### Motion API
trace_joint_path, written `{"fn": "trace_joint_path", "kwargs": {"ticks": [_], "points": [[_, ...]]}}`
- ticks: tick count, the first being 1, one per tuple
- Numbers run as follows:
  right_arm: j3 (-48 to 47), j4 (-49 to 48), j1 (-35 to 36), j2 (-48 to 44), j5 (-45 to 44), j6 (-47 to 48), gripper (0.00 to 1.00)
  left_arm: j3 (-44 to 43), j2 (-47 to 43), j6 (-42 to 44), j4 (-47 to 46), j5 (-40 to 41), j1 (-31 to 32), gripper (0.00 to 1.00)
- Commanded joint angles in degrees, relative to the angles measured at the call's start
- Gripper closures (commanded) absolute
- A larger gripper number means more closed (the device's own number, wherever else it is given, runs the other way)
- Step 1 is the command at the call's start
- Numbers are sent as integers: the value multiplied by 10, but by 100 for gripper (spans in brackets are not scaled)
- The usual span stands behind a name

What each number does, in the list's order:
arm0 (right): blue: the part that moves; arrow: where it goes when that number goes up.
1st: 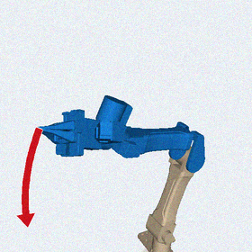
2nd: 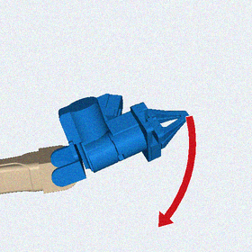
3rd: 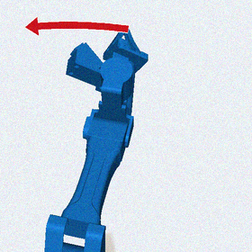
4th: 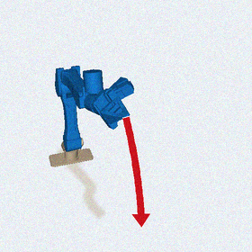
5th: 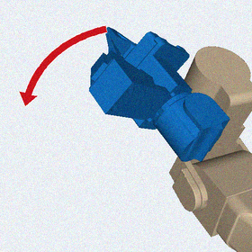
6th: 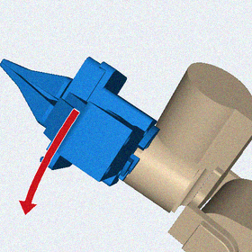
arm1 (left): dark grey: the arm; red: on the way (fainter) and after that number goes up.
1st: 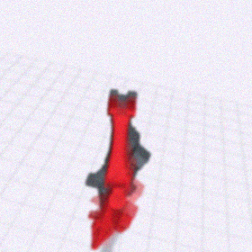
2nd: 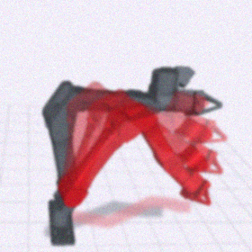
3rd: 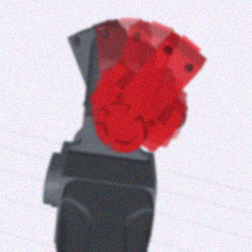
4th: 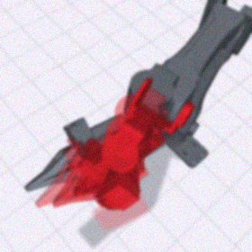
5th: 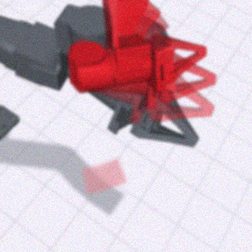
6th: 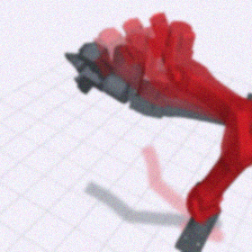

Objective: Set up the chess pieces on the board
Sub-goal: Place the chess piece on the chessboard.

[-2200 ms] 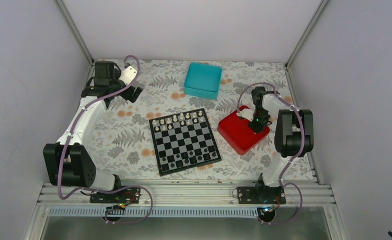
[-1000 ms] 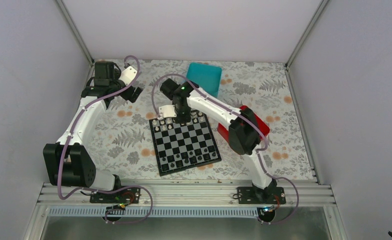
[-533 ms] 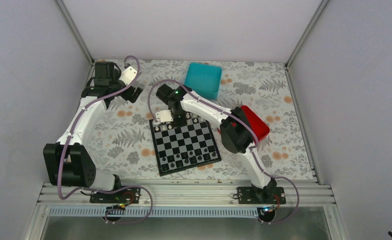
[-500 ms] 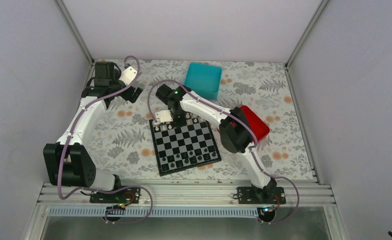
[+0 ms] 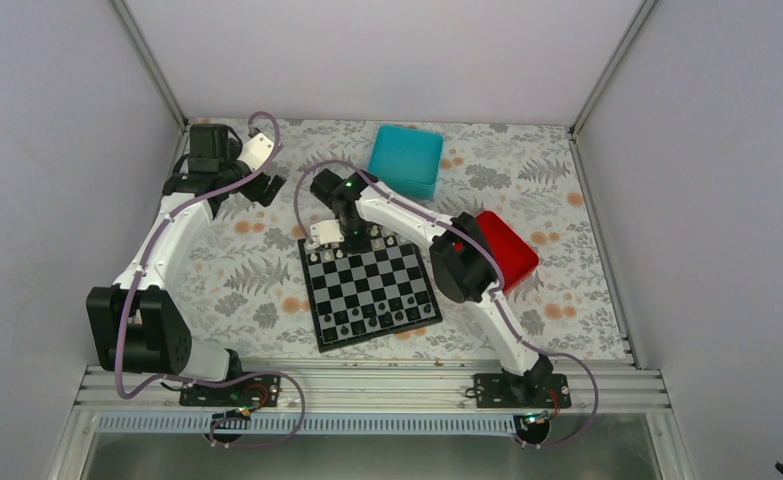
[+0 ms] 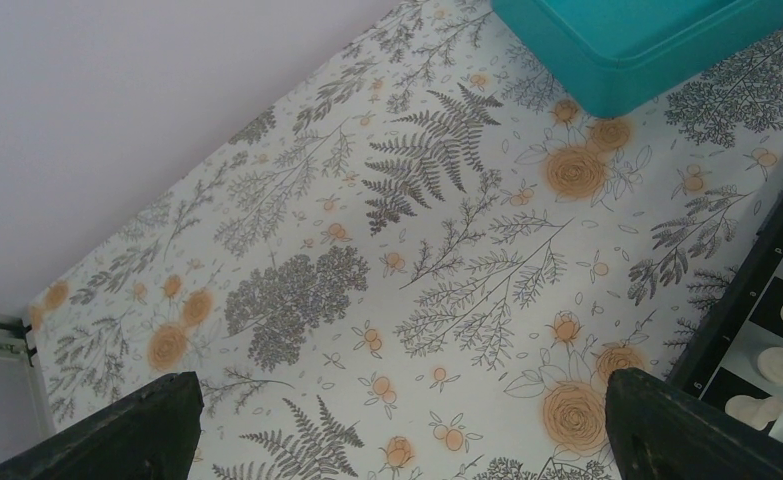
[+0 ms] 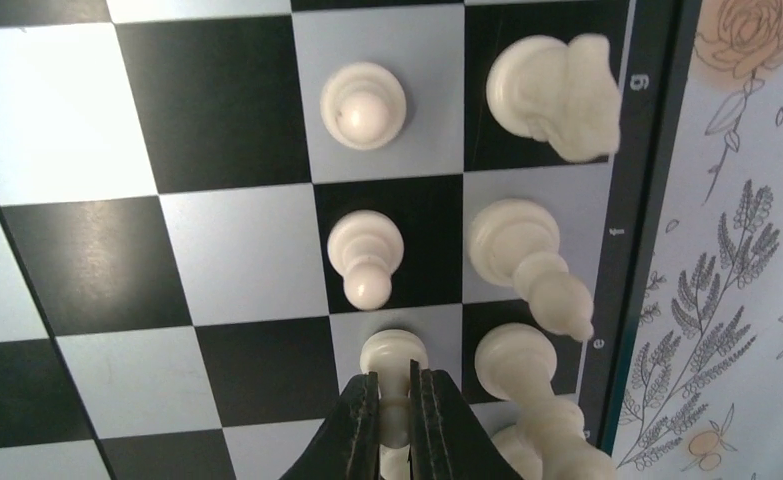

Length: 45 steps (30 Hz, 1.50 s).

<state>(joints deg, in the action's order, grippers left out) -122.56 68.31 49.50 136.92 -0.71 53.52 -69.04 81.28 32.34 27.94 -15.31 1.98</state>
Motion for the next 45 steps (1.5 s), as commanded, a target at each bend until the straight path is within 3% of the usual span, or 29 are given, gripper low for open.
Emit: {"fn": "trace_joint_path", "kwargs": {"ticks": [1,40,45], "points": [[-15,13,-10,3,-4,4,93,6,-8,0,-11,-16,-3,0],[-15,13,0,-1,8,11,92,10,-6,2,-10,-13,-3,0],[-14,11,0,1,6,10,88,10,-6,3,-10,-15,-3,0]]}}
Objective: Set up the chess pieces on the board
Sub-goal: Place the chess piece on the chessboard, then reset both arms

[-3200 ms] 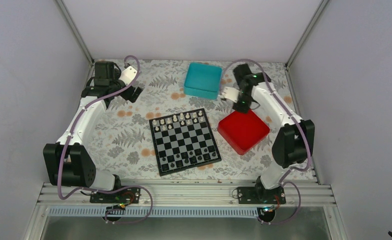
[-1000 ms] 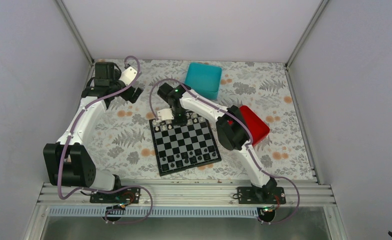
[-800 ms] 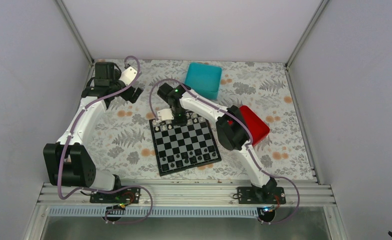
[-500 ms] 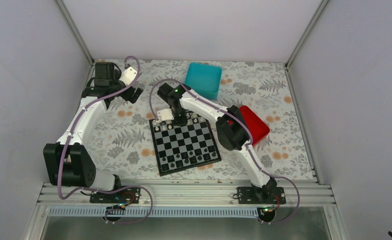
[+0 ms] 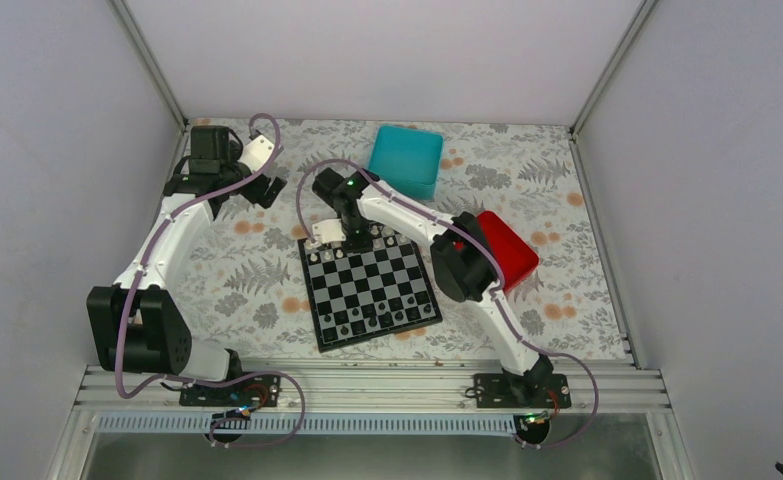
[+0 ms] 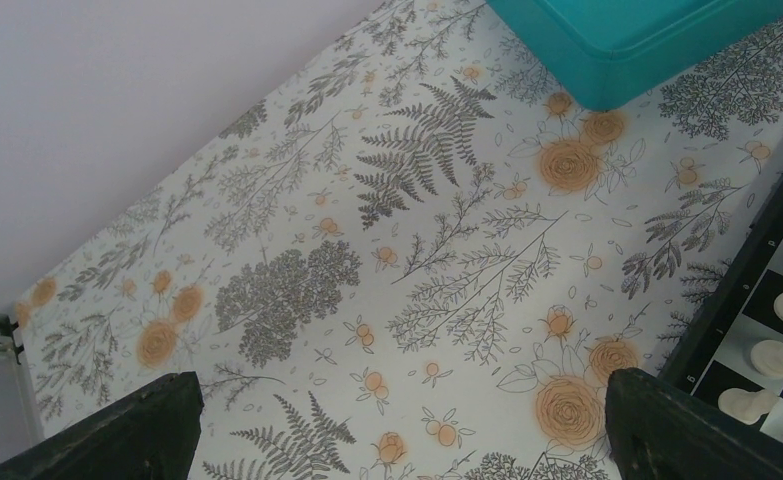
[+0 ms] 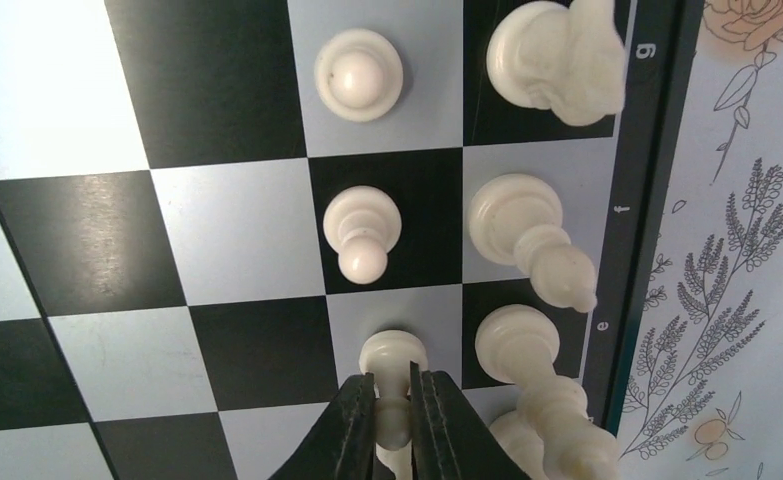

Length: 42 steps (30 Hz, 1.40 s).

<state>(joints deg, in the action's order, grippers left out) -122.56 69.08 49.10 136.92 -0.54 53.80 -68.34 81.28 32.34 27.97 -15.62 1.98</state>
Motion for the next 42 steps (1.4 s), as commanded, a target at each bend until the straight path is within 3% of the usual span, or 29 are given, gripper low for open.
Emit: {"fn": "trace_joint_path", "kwargs": {"ticks": [1,13,22,25,26,27,28,32,34,39,42], "points": [[-14,3,4,0,2,6,87,3,-6,4,-10,-12,-3,0],[-16,5,4,-35,-9,-1,76,2,-6,4,-7,-13,-3,0],[7,43,-7,-197,11,-10,65,1,-7,4,-9,-10,-3,0],[7,40,-39,-261,14,-21,49,1,-5,2,-12,-5,-3,0],[11,28,-59,-283,10,-25,30,1,-5,1,-13,-3,-3,0],[19,9,-79,-304,2,-30,4,0,-3,0,-14,-1,-3,0],[33,-20,-106,-325,-7,-36,0,0,-1,-1,-15,3,-3,0],[126,-157,-235,-407,-3,-67,0,0,0,-7,-23,16,-3,0],[222,-263,-285,-473,-1,-81,0,5,-4,-12,-33,24,-3,0],[461,-554,-345,-550,-79,-147,0,8,-10,-25,-54,41,-3,0],[501,-576,-387,-555,-24,-184,0,5,-8,-27,-54,45,-3,0]]}}
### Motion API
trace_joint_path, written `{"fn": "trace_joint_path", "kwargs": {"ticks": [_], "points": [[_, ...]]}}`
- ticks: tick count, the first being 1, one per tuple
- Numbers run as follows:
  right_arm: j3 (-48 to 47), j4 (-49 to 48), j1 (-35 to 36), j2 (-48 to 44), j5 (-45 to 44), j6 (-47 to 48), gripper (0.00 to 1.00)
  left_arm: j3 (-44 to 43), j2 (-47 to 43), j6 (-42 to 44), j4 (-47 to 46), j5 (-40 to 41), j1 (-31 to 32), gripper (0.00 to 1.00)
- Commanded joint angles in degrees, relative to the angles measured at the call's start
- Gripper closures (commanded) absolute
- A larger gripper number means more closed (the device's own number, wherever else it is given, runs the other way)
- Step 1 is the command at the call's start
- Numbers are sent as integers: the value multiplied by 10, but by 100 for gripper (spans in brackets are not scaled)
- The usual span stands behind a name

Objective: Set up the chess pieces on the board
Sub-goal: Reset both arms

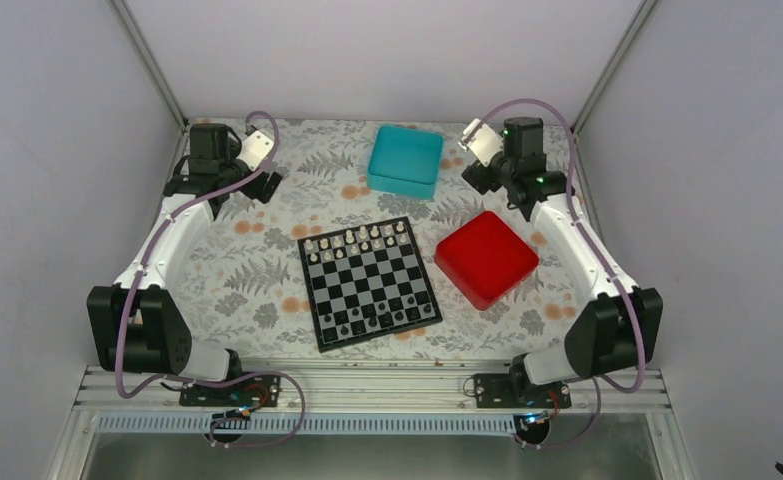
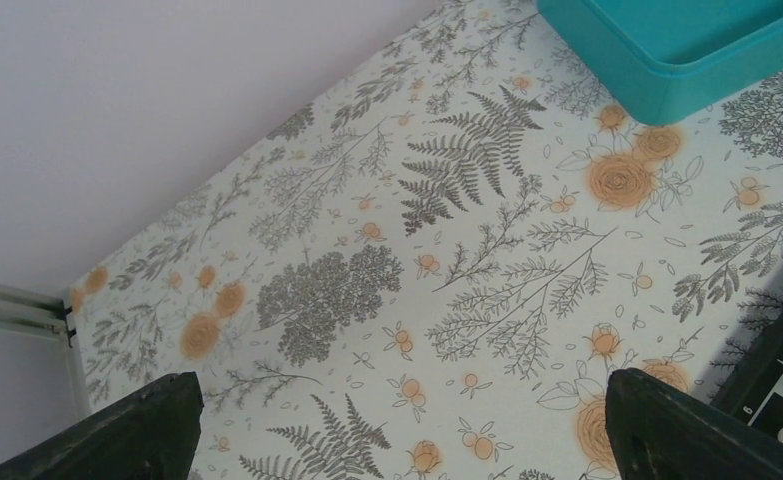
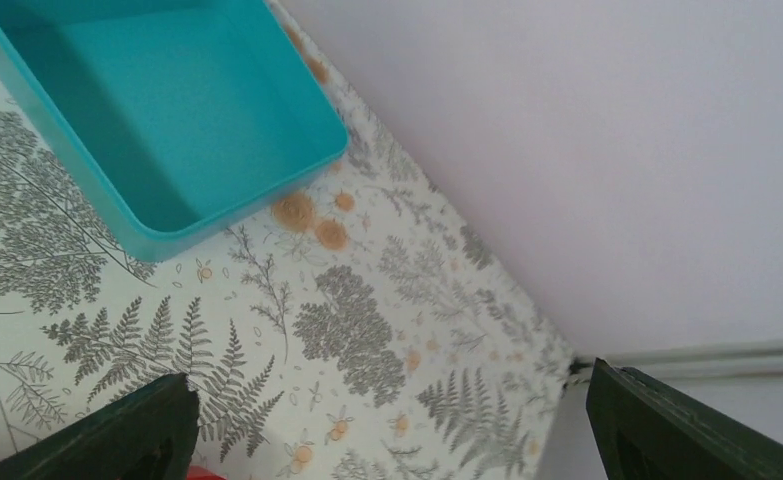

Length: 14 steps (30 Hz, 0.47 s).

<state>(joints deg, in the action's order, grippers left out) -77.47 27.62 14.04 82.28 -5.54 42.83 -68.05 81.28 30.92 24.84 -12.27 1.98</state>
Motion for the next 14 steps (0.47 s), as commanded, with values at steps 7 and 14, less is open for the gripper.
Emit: {"fn": "trace_joint_path", "kwargs": {"ticks": [7,14], "points": [[84,-229,-84,8,21,-133,0,3,-7,-15,-27,15,-3,0],[102,-243,-83,8,25,-143,0,3,2,-16,-29,11,-3,0]]}}
